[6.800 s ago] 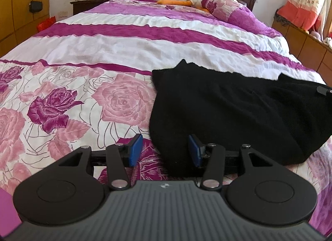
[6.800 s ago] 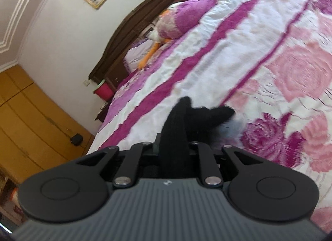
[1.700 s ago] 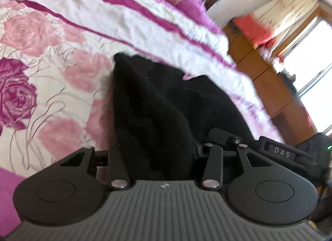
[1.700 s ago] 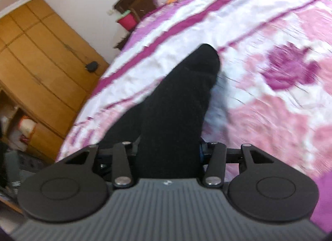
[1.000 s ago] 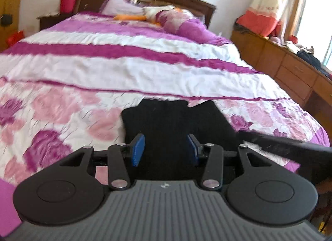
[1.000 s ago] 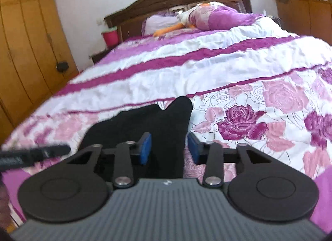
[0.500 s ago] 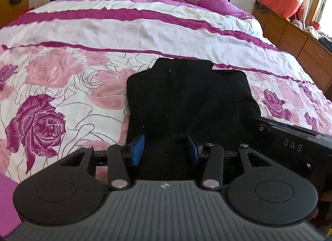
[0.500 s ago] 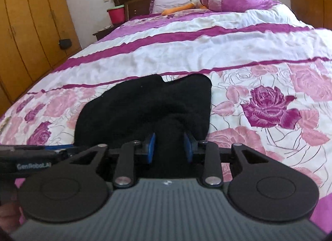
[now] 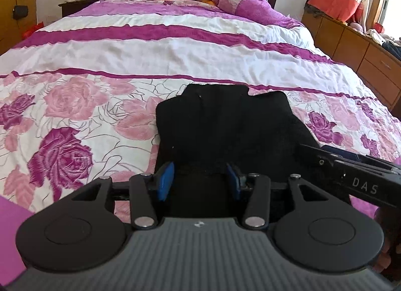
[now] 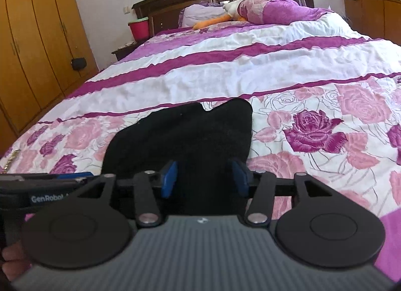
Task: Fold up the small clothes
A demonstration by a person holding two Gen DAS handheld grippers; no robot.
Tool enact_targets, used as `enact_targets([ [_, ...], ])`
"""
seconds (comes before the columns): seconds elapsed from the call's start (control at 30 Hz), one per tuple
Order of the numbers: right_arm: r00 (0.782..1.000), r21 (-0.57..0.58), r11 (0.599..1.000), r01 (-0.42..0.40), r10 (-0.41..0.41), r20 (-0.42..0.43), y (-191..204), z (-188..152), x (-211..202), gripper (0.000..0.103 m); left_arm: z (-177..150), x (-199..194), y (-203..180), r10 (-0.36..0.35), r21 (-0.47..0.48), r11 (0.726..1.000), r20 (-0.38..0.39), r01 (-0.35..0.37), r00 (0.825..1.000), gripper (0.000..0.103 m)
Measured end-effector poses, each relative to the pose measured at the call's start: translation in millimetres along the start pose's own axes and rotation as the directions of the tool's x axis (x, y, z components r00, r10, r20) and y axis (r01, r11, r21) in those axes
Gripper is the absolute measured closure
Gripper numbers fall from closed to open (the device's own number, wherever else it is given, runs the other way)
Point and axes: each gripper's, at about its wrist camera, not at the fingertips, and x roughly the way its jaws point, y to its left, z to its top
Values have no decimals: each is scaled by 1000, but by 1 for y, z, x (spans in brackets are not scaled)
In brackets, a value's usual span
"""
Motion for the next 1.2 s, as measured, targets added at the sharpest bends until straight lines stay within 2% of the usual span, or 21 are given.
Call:
enact_targets([
  [0.1, 1000, 14, 1000, -19, 18, 13, 1, -1, -15, 50, -3, -12, 0, 6, -16, 1000, -11, -6, 1000, 44],
  [0.2, 998, 34, 998, -54, 53, 29, 2, -1, -33, 50, -7, -24, -2, -1, -26, 1000, -12, 1, 1000, 42],
  [0.4, 998, 43, 997, -59, 58, 25, 6, -5, -65, 46, -19, -51, -12, 7, -4, 1000, 15, -6, 1000, 33],
  [0.53, 998, 50, 997, -51, 50, 24, 9, -11, -82, 46, -30, -63, -15, 33, 20, 999, 18, -34, 999, 33],
  [0.67, 999, 79, 996, -37, 36, 12, 7, -16, -90, 46, -44, -73, -10, 35, 4, 999, -4, -35, 999, 33],
  [0.77, 999, 90, 995, -35, 35, 3, 7, -20, -95, 46, -56, -74, -11, 46, 38, 998, -33, -45, 998, 33],
  [0.9, 999, 76, 997, -9, 12, -42, 9, -29, -96, 46, -72, -75, -11, 74, 27, 997, -56, -73, 996, 33],
  [1.07, 995, 58, 998, -25, 31, -91, 8, -45, -95, 46, -83, -71, -15, 86, 50, 995, -97, -81, 992, 32],
  [1.2, 993, 47, 999, 4, 2, -122, 5, -56, -91, 34, -87, -64, -20, 68, 57, 996, -115, -62, 991, 32],
])
